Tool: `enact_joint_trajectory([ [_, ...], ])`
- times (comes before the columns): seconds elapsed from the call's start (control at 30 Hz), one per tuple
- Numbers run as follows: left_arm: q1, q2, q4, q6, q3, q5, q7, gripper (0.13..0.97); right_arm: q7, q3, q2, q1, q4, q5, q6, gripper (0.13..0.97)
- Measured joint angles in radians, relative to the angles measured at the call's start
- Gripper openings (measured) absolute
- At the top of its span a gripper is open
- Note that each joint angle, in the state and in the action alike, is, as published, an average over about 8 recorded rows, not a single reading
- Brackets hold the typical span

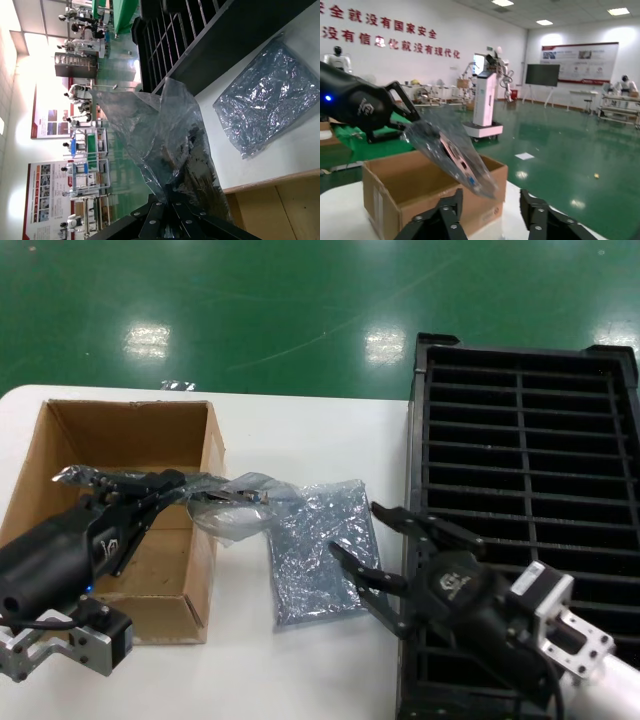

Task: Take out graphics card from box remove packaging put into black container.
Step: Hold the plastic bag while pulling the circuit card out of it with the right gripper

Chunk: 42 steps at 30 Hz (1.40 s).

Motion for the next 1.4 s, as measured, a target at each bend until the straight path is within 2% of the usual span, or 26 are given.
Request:
enact_joint_trajectory([
  [0.2,0.000,0.000,0.000,0.000,0.000,0.000,0.000,0.139,-0.003,-0.039,-0.029,0.043,0.006,-0.020,-0.017,0.365],
  [0.5,0.000,0.000,0.000,0.000,0.000,0.000,0.000,0.139,-0.008,-0.092,-0.059,0.075,0.025,-0.042,-0.044,0.222],
  [0.63,0.000,0.000,0.000,0.000,0.000,0.000,0.000,0.139,-0.025,-0.107,-0.069,0.081,0.018,-0.044,-0.061,0.222],
  [0.9,0.000,0.000,0.000,0.000,0.000,0.000,0.000,0.139,-0.039,-0.132,-0.110,0.165,-0.084,-0.052,-0.098,0.145],
  [1.4,0.000,0.000,0.000,0.000,0.000,0.000,0.000,0.139,-0.056,-0.163,-0.197,0.340,-0.300,-0.105,-0.114,0.133],
])
